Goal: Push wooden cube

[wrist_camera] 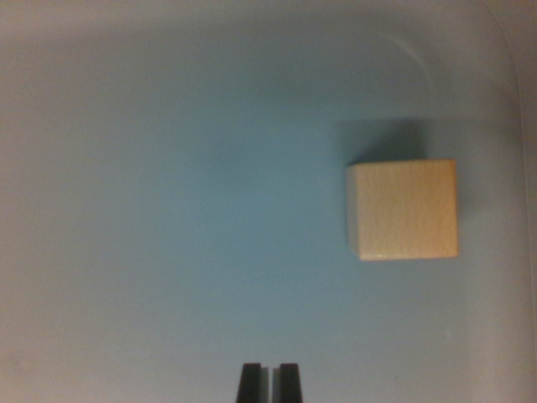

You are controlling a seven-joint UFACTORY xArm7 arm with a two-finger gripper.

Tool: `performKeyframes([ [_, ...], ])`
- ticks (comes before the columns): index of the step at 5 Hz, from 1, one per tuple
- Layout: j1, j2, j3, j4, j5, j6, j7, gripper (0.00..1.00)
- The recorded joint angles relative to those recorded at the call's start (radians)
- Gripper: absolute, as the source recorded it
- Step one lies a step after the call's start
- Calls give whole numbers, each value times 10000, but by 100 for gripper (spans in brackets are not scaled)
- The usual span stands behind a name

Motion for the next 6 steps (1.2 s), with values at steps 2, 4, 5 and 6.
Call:
performKeyframes([
  [2, -115, 272, -81, -217, 41, -446, -268, 0],
  [4, -224, 532, -159, -423, 79, -871, -522, 0],
  [5, -326, 774, -231, -617, 116, -1268, -760, 0],
  [6, -326, 774, -231, -617, 116, -1268, -760, 0],
])
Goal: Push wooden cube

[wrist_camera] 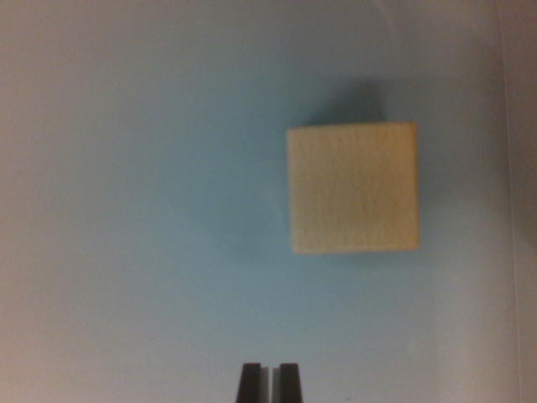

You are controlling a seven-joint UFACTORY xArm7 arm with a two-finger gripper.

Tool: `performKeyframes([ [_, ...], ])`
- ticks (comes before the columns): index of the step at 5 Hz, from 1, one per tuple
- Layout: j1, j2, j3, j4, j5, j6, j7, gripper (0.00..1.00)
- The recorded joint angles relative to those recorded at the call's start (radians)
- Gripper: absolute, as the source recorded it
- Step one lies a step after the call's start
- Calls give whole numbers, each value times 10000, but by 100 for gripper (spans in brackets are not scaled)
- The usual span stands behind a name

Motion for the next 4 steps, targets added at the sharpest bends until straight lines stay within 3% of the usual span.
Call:
performKeyframes([
  [1, -94, 222, -66, -177, 33, -364, -219, 0],
  [2, -94, 222, -66, -177, 33, -364, -219, 0],
  [3, -178, 422, -126, -336, 63, -691, -414, 0],
  [4, -178, 422, -126, -336, 63, -691, -414, 0],
])
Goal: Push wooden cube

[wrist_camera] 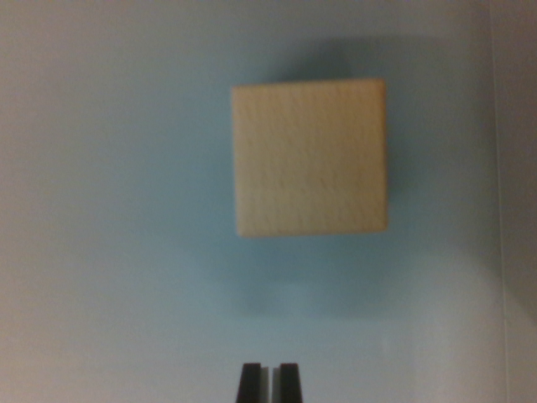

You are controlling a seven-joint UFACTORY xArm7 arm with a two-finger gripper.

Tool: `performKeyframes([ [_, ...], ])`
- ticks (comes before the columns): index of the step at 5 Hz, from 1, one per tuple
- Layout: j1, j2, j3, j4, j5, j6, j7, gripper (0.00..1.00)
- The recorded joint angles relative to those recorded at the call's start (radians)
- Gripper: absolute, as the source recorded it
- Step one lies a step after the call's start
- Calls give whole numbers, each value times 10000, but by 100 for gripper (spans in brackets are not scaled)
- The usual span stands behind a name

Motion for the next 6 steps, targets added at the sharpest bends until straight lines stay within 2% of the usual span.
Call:
performKeyframes([
  [1, -72, 171, -51, -136, 26, -281, -168, 0],
  [2, -72, 171, -51, -136, 26, -281, -168, 0],
  [3, -129, 306, -91, -244, 46, -501, -300, 0],
  [4, -129, 306, -91, -244, 46, -501, -300, 0],
  [5, -175, 415, -124, -331, 62, -680, -408, 0],
  [6, -175, 415, -124, -331, 62, -680, -408, 0],
])
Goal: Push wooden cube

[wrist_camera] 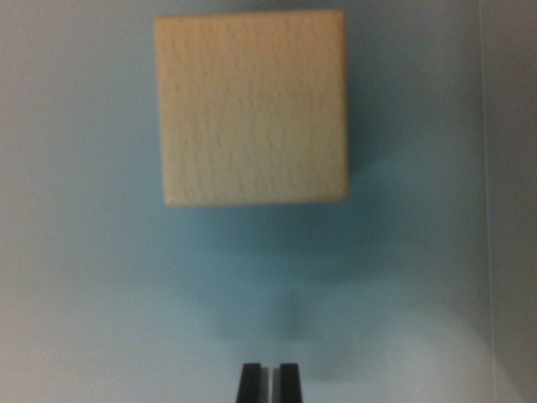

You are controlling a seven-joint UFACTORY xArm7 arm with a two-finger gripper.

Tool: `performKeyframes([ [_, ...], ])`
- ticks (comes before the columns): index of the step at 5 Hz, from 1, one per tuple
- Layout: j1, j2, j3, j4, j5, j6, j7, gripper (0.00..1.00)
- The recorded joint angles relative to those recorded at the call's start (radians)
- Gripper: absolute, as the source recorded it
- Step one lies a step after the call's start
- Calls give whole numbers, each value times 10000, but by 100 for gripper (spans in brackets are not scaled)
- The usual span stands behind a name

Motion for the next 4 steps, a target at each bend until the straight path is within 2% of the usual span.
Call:
performKeyframes([
  [1, -29, 68, -20, -55, 10, -112, -67, 0],
  [4, -40, 94, -28, -75, 14, -155, -93, 0],
])
